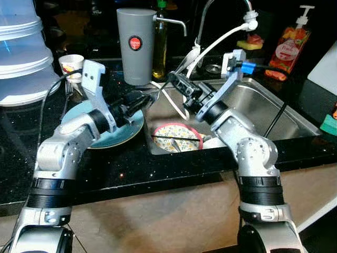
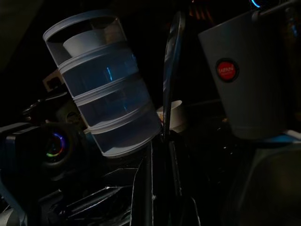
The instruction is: Kitchen organization
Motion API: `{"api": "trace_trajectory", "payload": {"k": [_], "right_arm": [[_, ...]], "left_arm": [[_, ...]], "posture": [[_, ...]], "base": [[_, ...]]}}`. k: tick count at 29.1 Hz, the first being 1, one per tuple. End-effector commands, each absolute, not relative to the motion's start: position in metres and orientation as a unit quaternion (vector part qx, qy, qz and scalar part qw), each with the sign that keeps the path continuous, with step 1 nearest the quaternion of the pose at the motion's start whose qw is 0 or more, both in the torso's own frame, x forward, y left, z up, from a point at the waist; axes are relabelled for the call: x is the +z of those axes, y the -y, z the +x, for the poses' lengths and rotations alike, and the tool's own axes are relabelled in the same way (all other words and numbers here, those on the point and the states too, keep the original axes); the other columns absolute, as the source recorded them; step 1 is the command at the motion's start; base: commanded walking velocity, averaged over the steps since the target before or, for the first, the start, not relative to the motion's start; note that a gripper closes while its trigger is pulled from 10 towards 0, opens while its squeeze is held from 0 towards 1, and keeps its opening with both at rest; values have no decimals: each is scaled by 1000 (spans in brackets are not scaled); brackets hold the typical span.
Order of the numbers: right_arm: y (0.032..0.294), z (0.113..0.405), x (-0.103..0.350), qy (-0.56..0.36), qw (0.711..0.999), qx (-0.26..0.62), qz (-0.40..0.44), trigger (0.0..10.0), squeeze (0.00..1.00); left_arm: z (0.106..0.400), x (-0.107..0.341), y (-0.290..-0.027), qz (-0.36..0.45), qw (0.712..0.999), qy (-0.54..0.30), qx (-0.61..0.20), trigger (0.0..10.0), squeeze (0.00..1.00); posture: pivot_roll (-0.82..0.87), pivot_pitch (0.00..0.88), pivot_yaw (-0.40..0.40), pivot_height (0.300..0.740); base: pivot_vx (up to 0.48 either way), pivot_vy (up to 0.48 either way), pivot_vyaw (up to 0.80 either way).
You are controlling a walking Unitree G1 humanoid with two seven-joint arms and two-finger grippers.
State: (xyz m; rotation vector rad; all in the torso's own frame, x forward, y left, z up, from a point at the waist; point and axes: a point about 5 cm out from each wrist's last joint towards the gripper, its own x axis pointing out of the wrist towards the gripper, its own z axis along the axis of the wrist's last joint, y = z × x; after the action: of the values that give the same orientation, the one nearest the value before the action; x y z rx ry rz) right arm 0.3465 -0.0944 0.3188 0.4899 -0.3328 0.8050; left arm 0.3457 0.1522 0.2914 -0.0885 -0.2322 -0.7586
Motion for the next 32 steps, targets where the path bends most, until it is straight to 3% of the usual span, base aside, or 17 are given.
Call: {"api": "trace_trajectory", "payload": {"k": [1, 5, 12, 24, 29, 32], "right_arm": [[96, 348, 323, 169, 876, 386, 235, 0, 0], [105, 355, 324, 175, 882, 369, 236, 0, 0], [116, 361, 337, 193, 885, 358, 226, 0, 0], [117, 369, 327, 186, 894, 343, 222, 0, 0], [114, 374, 319, 178, 906, 332, 194, 0, 0], [117, 382, 308, 187, 936, 271, 124, 0, 0]], "left_arm": [[348, 294, -160, -31, 929, 110, -351, 10000, 0], [350, 290, -171, -23, 940, 105, -324, 10000, 0], [349, 294, -167, -22, 931, 109, -349, 10000, 0], [342, 290, -161, 16, 920, 99, -379, 10000, 0], [334, 277, -156, 67, 910, 66, -404, 10000, 0], [324, 267, -148, 99, 891, 41, -441, 10000, 0]], "posture": [[-48, 79, -12, 740], [-38, 103, -5, 740], [-28, 124, 11, 740], [-20, 51, -29, 740], [-18, 43, -40, 740], [-28, 38, -41, 740]], "base": [[0, 0, 0], [0, 0, 0], [0, 0, 0], [0, 0, 0], [0, 0, 0], [0, 0, 0]]}}
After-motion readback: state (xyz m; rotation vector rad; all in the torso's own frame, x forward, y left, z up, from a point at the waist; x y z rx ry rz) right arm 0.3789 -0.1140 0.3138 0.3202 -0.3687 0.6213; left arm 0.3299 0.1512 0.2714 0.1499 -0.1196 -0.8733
